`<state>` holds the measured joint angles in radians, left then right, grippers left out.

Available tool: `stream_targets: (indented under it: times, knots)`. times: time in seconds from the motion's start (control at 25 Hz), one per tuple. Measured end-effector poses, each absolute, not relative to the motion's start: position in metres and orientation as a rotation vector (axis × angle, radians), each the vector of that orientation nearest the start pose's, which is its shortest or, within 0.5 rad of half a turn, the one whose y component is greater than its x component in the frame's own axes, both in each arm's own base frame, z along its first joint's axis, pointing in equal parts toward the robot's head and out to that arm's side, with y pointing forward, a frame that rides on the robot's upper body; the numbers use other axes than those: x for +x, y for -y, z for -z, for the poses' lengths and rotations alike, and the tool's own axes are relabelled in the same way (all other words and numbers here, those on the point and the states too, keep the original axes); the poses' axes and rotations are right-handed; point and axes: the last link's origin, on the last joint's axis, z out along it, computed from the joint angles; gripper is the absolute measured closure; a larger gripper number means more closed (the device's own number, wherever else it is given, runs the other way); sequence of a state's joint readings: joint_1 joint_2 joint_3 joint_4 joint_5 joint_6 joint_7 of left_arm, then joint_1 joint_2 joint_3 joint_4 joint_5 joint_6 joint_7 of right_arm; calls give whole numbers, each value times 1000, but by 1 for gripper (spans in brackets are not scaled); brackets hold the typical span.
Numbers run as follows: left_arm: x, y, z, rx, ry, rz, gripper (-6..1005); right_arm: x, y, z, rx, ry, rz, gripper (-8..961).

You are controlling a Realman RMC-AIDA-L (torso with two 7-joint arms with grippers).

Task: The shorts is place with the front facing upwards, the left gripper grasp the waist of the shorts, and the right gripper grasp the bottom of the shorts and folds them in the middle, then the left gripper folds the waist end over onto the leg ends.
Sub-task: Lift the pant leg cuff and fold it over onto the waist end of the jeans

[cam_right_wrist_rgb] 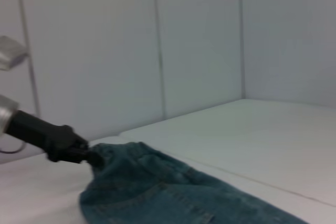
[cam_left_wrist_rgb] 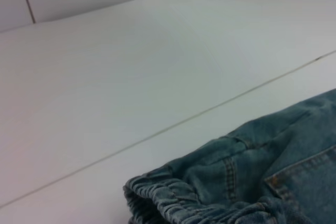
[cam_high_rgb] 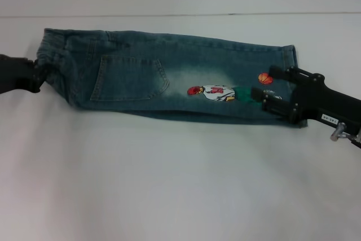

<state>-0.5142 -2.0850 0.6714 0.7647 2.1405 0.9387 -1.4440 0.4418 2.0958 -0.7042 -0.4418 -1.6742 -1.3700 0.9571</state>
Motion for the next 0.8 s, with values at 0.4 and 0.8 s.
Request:
stream_targets:
  times: [0.4, 0.8]
  knots:
    - [-308, -391, -52, -2250, 715, 207, 910, 305, -328, 36, -2207, -510, -745, 389]
    - [-267, -396, -70, -2307, 761, 339, 937, 289, -346, 56, -2195, -473, -700, 807]
